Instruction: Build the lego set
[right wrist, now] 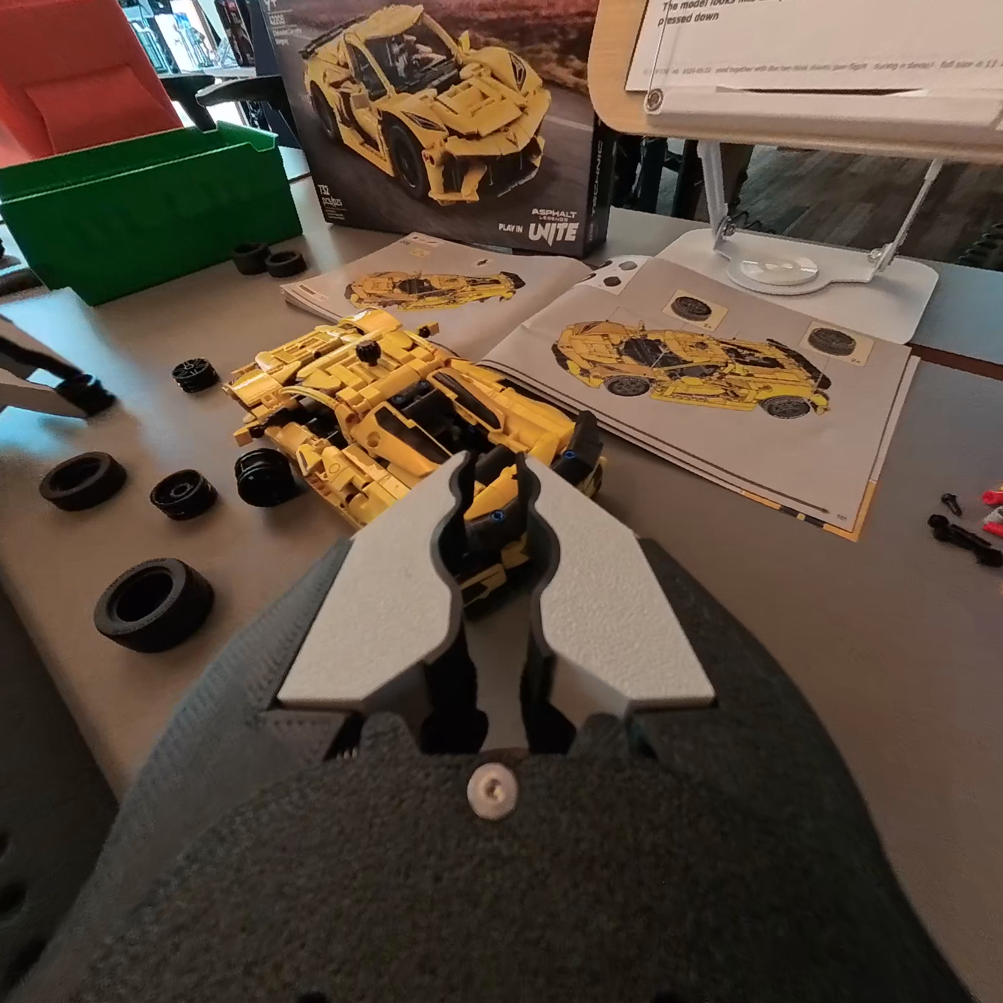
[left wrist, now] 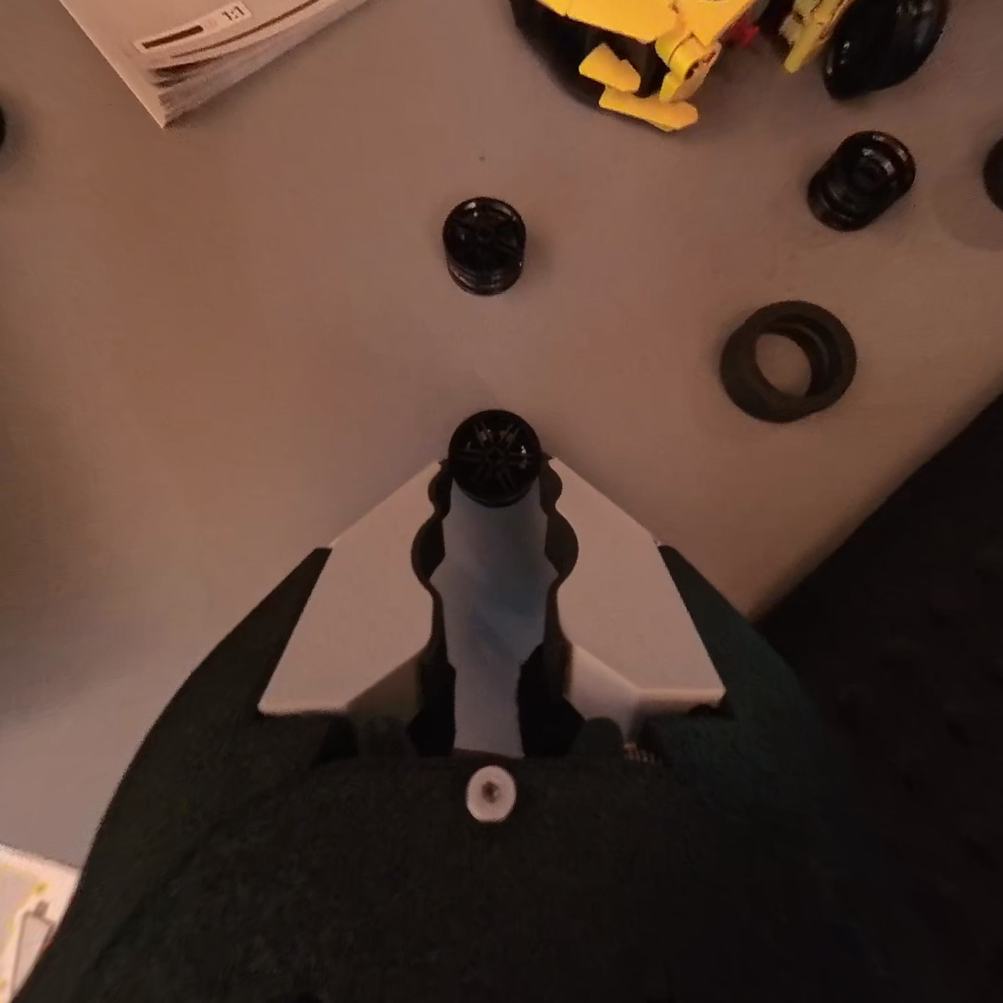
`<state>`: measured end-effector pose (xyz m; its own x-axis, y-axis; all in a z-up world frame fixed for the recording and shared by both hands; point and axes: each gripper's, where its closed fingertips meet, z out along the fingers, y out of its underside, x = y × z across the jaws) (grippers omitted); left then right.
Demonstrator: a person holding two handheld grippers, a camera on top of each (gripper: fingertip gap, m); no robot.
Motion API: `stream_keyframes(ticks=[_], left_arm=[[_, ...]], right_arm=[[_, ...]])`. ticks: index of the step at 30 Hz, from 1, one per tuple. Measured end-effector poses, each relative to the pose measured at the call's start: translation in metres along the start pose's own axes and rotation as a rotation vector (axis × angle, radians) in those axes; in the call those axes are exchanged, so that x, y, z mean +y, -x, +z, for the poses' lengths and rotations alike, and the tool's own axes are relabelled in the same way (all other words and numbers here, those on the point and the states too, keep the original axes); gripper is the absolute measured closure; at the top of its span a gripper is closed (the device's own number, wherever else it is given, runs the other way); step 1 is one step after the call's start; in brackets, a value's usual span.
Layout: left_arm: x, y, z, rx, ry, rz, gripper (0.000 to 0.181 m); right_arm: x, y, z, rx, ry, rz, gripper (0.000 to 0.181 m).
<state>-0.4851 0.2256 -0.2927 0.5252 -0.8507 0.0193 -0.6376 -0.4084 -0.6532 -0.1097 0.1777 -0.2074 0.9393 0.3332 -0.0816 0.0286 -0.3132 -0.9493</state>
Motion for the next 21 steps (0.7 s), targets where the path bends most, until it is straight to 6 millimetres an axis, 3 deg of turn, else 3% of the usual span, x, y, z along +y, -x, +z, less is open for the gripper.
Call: stream_keyframes(ticks=[2, 4, 6, 7, 9, 12, 16, 21], left_arm=[[-0.006, 0.0, -0.008, -0.048, -0.023, 0.008, 0.142], [-0.044, -0.01, -0.022, -0.076, -0.186, 0.008, 0.139], [-0.088, -0.038, -0.037, -0.033, -0.388, -0.019, 0.14], [-0.102, -0.06, -0.033, 0.017, -0.42, -0.049, 0.14], [-0.093, -0.11, 0.002, 0.129, -0.235, 0.001, 0.139], [-0.075, -0.134, 0.045, 0.032, -0.03, 0.129, 0.127], [-0.082, -0.127, 0.062, -0.132, -0.037, 0.21, 0.128], [-0.086, -0.133, 0.073, -0.054, -0.027, 0.161, 0.129]], right_arm=[[0.001, 0.0, 0.0, 0.003, 0.004, -0.005, 0.167], [0.001, 0.0, 0.0, 0.007, 0.007, -0.008, 0.167], [0.002, 0.0, 0.001, 0.009, 0.01, -0.011, 0.167], [0.002, 0.0, 0.001, 0.01, 0.012, -0.014, 0.167], [0.003, 0.0, 0.001, 0.011, 0.014, -0.02, 0.167], [0.002, 0.001, 0.001, 0.008, 0.013, -0.022, 0.167], [0.002, 0.002, 0.0, 0.006, 0.009, -0.021, 0.167], [0.001, 0.002, 0.0, 0.004, 0.007, -0.021, 0.167]])
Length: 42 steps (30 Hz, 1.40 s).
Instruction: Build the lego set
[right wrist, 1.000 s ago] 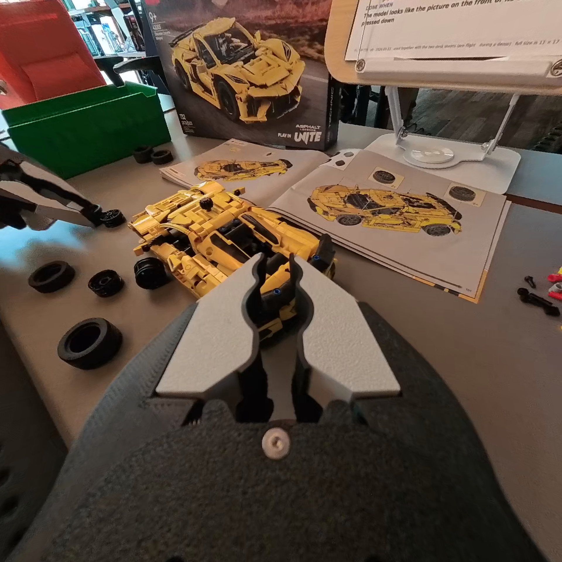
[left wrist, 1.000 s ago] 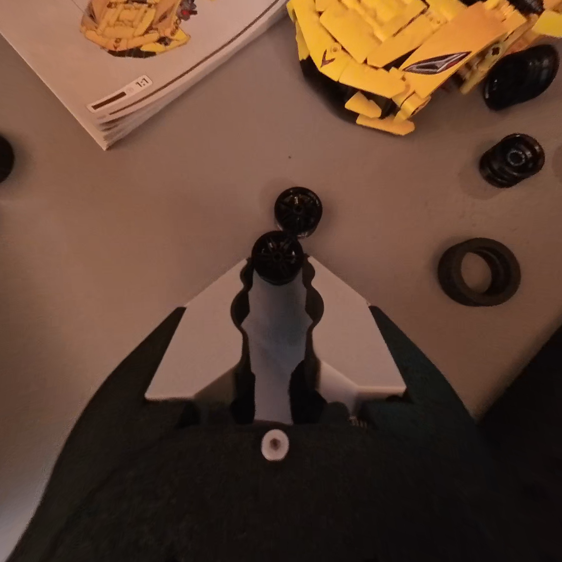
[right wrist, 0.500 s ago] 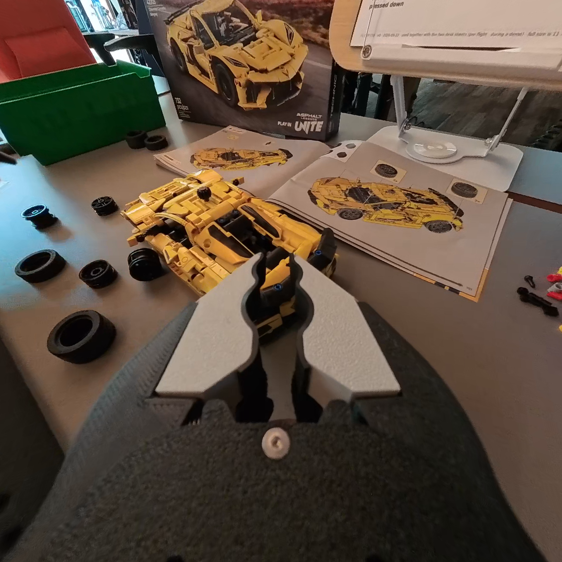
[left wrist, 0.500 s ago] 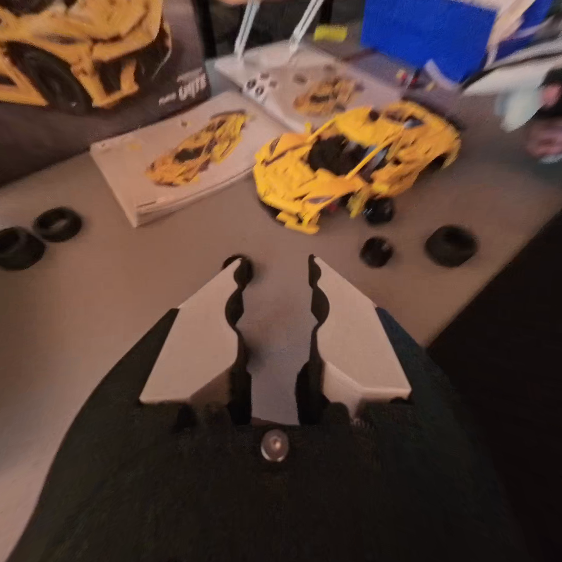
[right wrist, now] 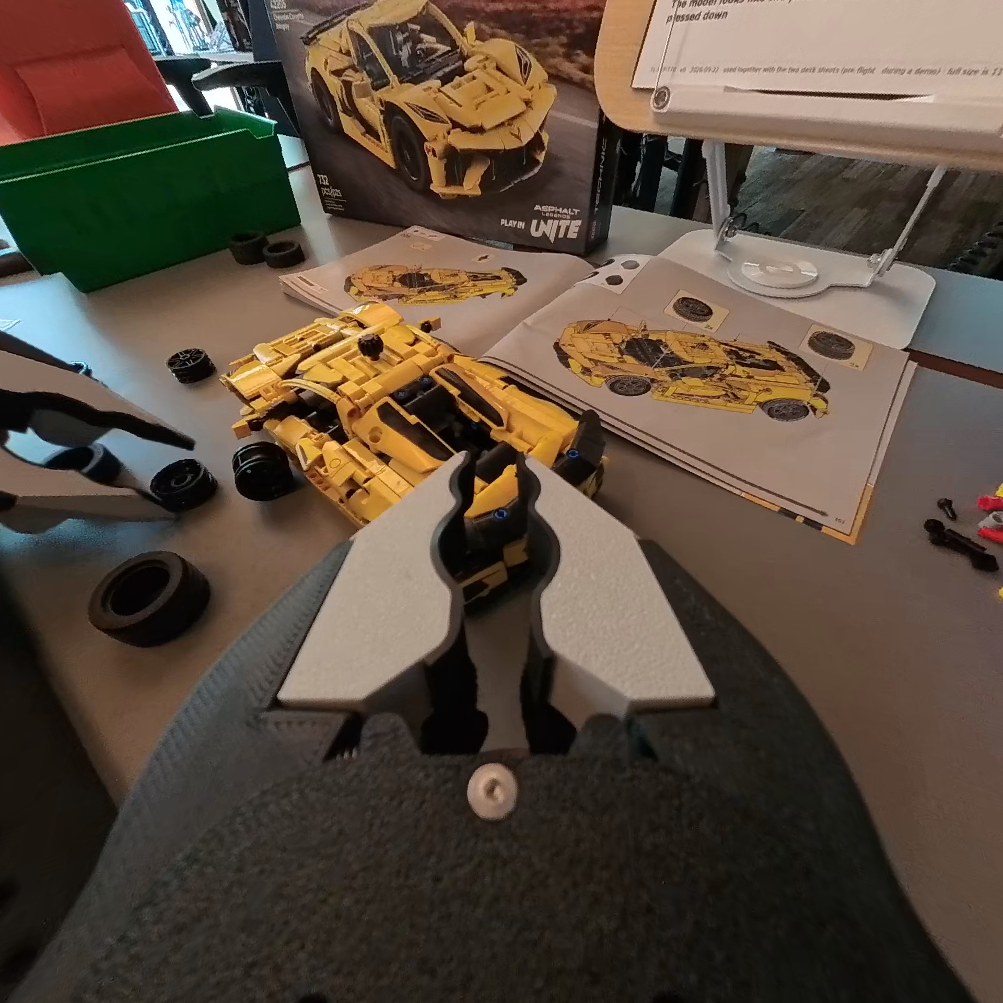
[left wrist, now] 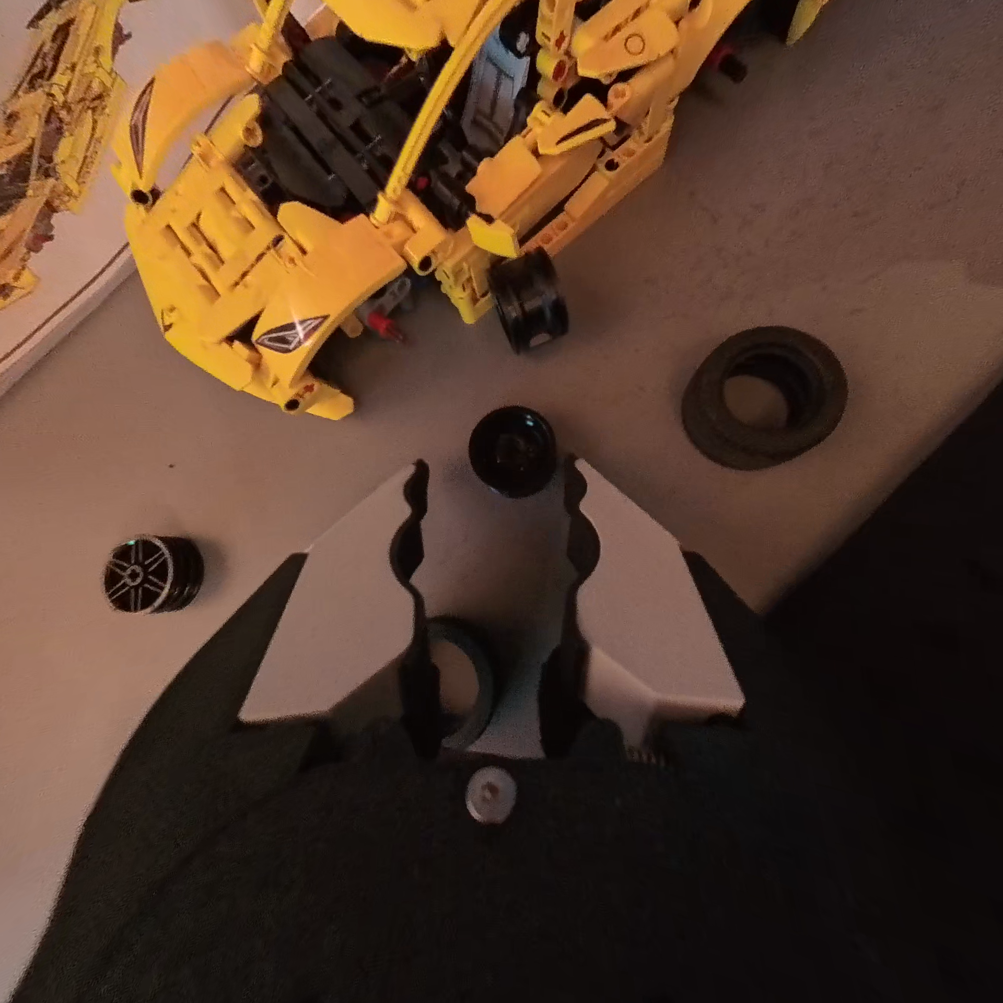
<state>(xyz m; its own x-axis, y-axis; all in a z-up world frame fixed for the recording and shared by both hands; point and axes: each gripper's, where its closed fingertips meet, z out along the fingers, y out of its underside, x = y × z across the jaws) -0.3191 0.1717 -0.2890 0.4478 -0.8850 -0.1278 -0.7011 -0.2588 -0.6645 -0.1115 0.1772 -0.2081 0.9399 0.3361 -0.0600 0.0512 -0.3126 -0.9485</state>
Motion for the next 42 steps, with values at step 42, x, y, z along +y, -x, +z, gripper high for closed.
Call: stream_keyframes(ticks=[42], left_arm=[[0.066, 0.143, -0.066, -0.001, 0.064, -0.125, 0.132]], right_arm=[[0.004, 0.001, 0.002, -0.002, 0.019, -0.008, 0.167]])
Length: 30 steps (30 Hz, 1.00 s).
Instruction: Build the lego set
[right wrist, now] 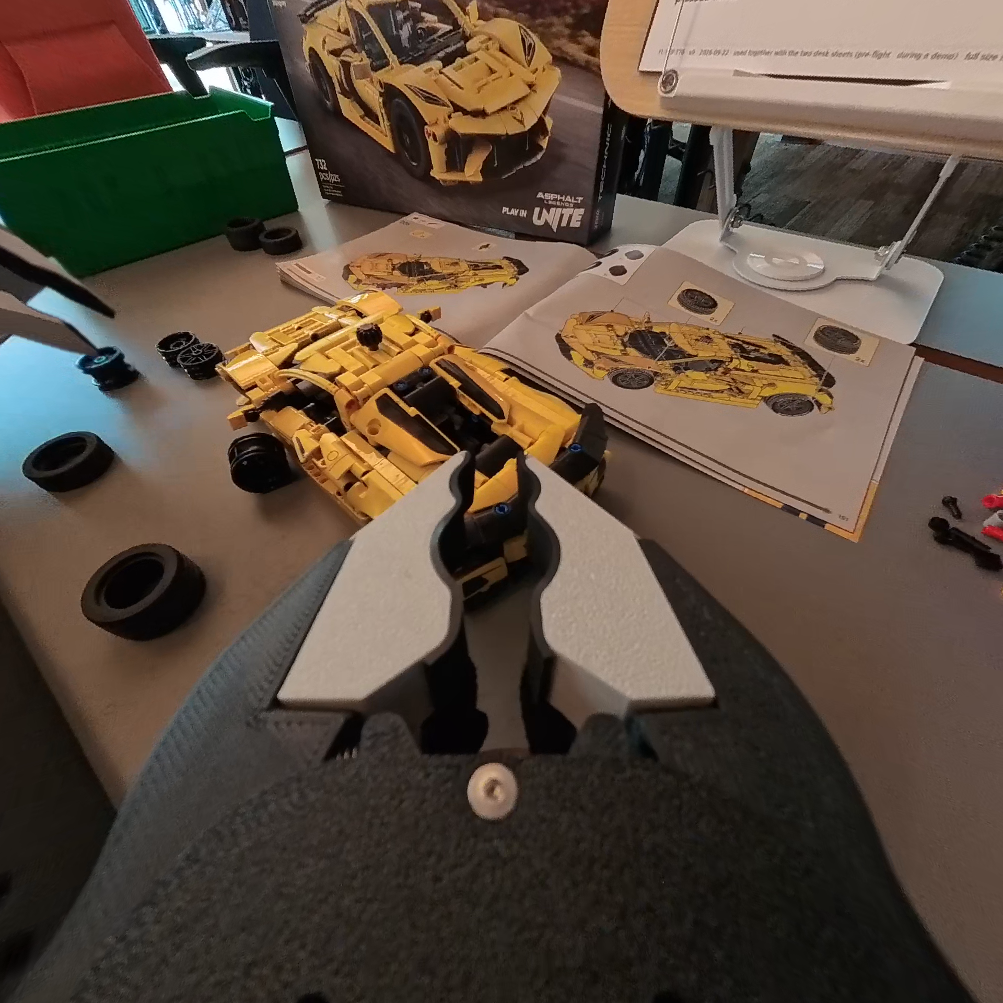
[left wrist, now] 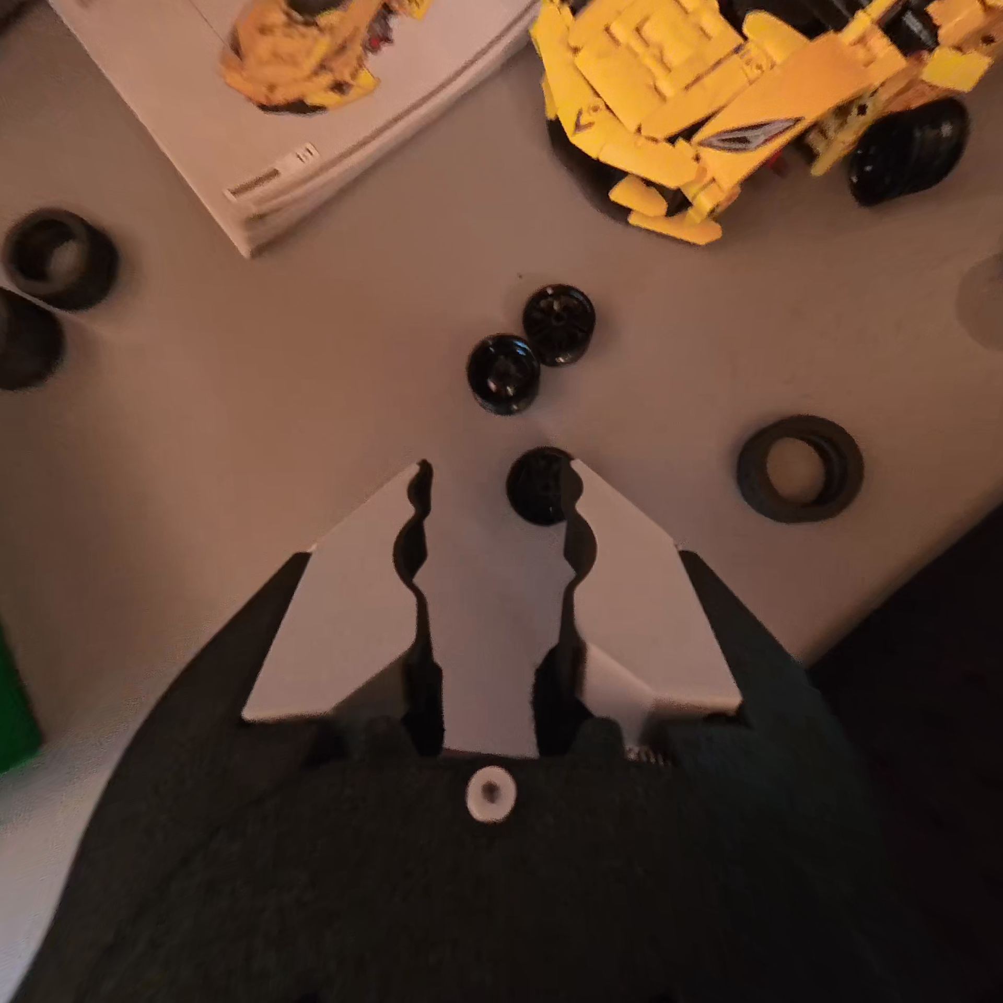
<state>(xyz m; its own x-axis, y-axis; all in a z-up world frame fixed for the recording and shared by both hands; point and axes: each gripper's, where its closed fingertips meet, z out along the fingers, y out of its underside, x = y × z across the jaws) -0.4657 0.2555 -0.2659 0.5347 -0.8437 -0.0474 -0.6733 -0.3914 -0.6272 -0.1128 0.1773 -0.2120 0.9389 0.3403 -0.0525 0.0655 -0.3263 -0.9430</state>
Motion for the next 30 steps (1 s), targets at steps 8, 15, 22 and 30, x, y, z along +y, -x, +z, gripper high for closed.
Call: stream_keyframes(ticks=[8, 15, 22, 30], left_arm=[[0.011, -0.027, 0.005, 0.139, -0.013, -0.026, 0.144], [0.01, -0.014, 0.003, 0.124, -0.007, -0.06, 0.148], [-0.038, -0.044, -0.011, 0.201, -0.165, -0.054, 0.144], [-0.097, -0.165, 0.053, 0.158, -0.193, -0.205, 0.13]], right_arm=[[0.001, 0.0, 0.0, 0.001, 0.002, 0.001, 0.167], [0.001, 0.001, 0.0, -0.001, 0.004, -0.003, 0.167], [0.001, 0.001, 0.001, 0.001, 0.007, -0.005, 0.167], [0.002, 0.001, 0.001, -0.002, 0.009, -0.005, 0.167]])
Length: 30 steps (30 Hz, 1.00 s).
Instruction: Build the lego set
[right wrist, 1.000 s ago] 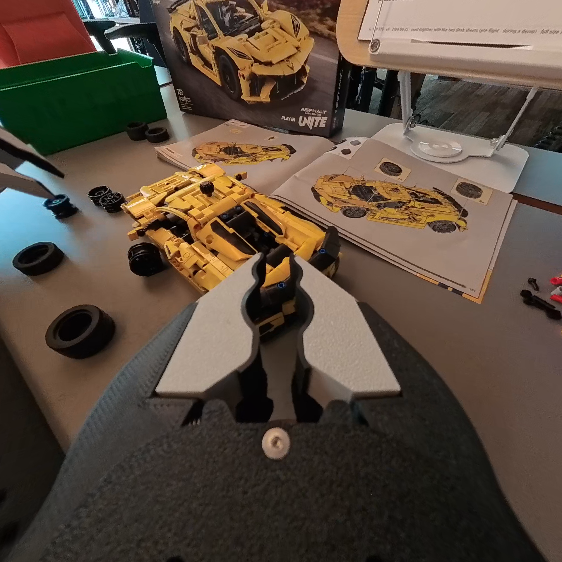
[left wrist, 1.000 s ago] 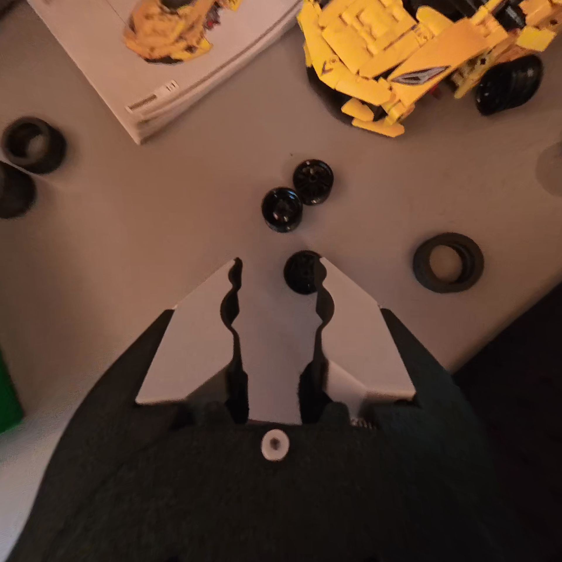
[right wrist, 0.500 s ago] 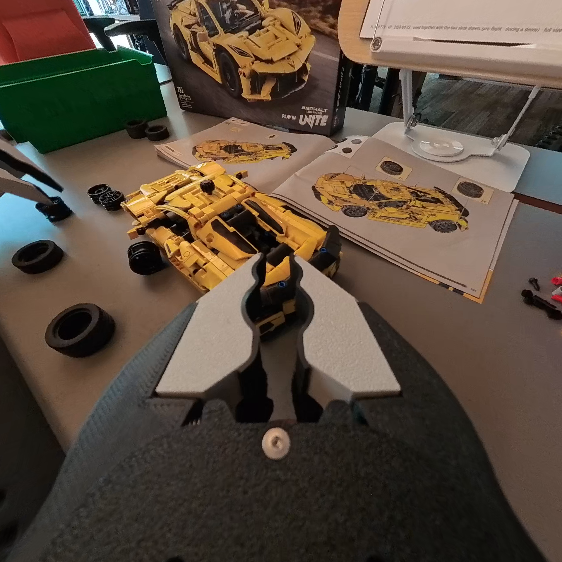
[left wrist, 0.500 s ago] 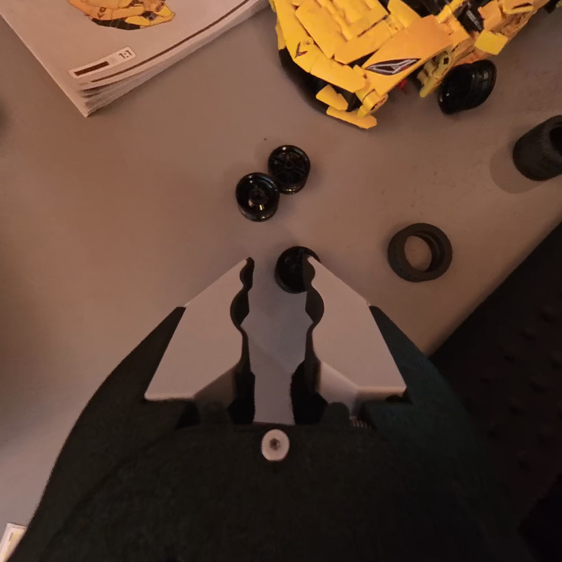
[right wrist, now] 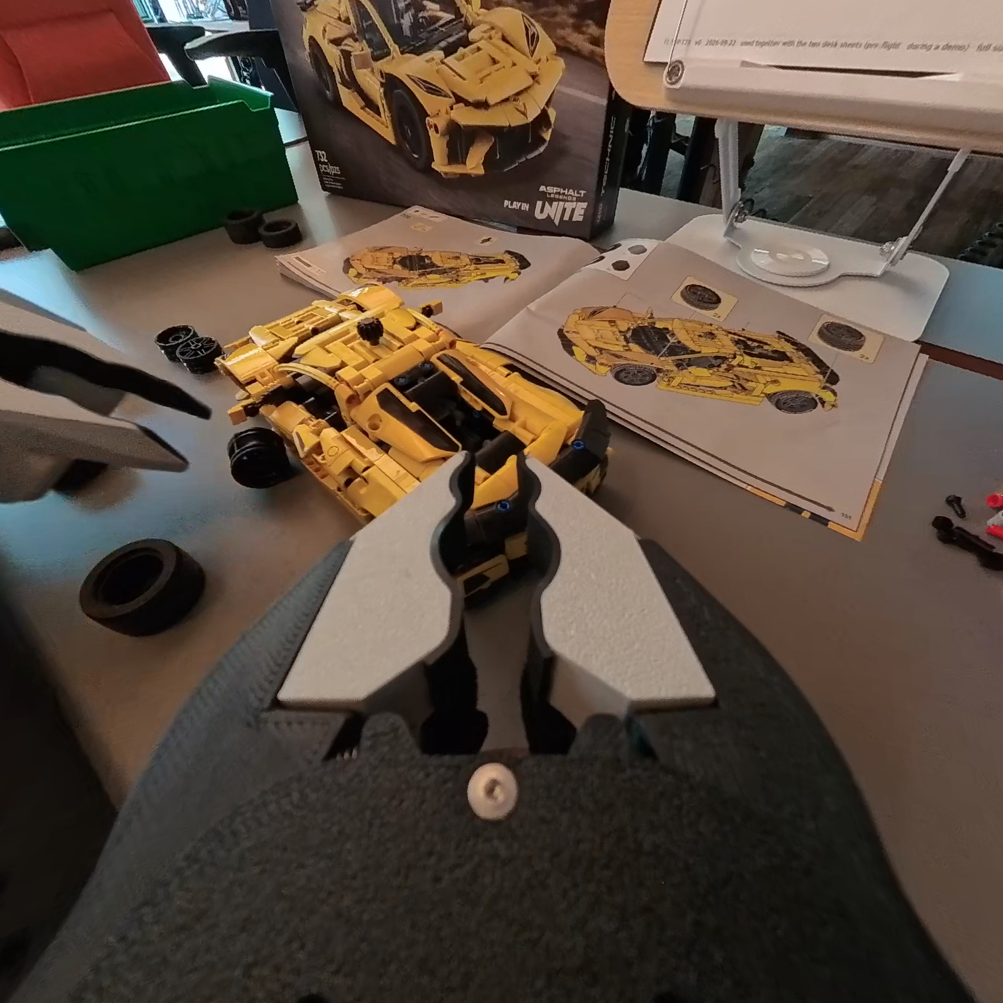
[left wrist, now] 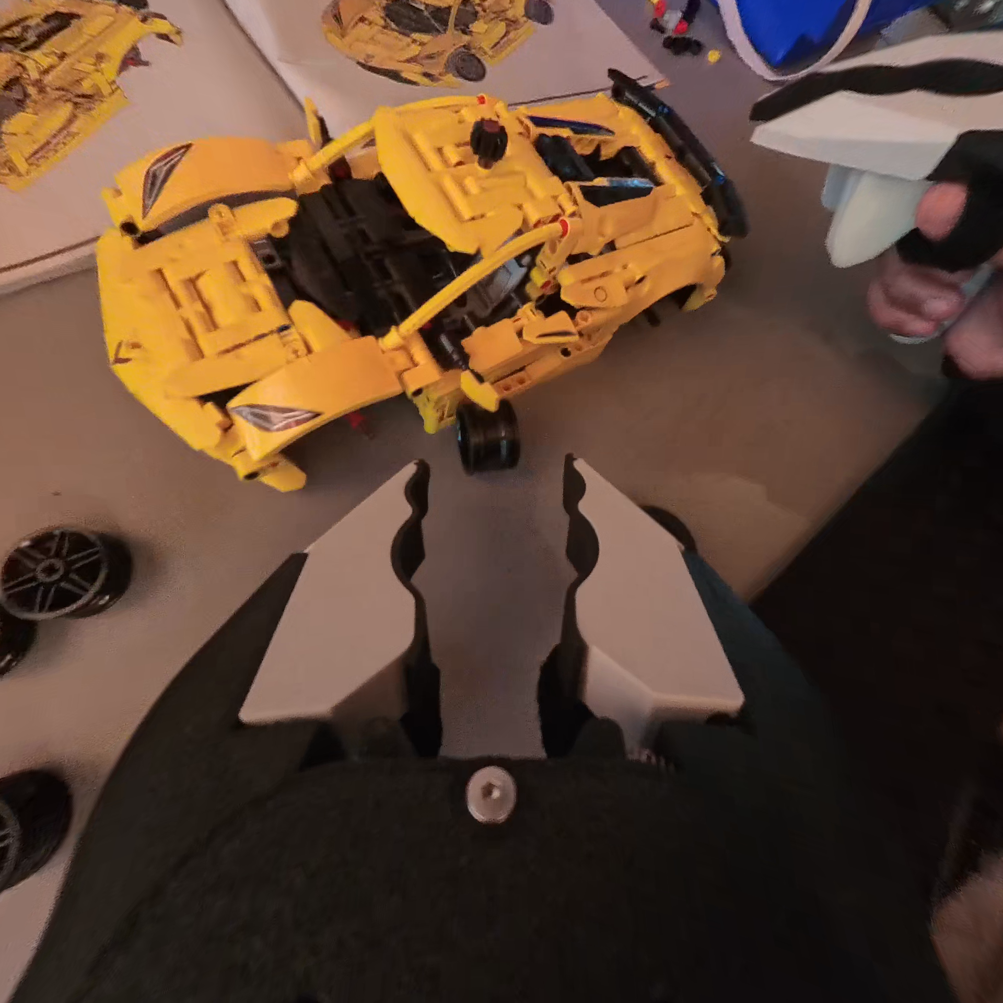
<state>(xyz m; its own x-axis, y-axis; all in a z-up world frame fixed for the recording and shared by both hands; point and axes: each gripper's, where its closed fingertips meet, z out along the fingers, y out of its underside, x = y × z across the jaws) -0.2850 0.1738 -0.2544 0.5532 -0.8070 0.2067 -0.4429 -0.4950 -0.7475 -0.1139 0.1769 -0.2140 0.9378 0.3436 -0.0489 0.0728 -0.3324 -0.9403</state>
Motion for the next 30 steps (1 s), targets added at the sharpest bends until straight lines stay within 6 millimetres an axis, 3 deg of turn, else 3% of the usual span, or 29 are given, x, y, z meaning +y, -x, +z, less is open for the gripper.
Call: stream_keyframes(ticks=[5, 9, 12, 15, 18, 20, 22, 30], left_arm=[[0.006, 0.006, 0.024, -0.064, 0.058, 0.005, 0.131], [0.011, 0.007, 0.03, -0.081, 0.106, 0.17, 0.158], [0.012, 0.024, 0.008, -0.235, 0.12, 0.451, 0.159], [0.017, 0.066, -0.035, -0.457, 0.22, 0.711, 0.16], [0.025, 0.099, -0.066, -0.497, 0.338, 0.792, 0.159], [0.037, 0.108, -0.073, -0.424, 0.438, 0.758, 0.159], [0.036, 0.116, -0.077, -0.421, 0.478, 0.768, 0.159], [0.054, 0.13, -0.068, -0.398, 0.636, 0.85, 0.159]], right_arm=[[-0.002, 0.002, 0.0, -0.008, -0.006, -0.001, 0.167], [-0.002, 0.001, 0.0, -0.01, -0.007, 0.003, 0.167], [-0.002, 0.001, -0.001, -0.008, -0.008, 0.005, 0.167], [-0.002, 0.001, 0.0, -0.01, -0.008, 0.006, 0.167], [-0.002, 0.001, 0.001, -0.01, -0.003, 0.002, 0.167], [-0.001, 0.001, 0.001, -0.008, -0.002, 0.0, 0.167], [-0.001, 0.0, 0.001, -0.006, -0.001, 0.002, 0.167], [0.0, 0.001, 0.001, -0.012, 0.001, 0.006, 0.167]])
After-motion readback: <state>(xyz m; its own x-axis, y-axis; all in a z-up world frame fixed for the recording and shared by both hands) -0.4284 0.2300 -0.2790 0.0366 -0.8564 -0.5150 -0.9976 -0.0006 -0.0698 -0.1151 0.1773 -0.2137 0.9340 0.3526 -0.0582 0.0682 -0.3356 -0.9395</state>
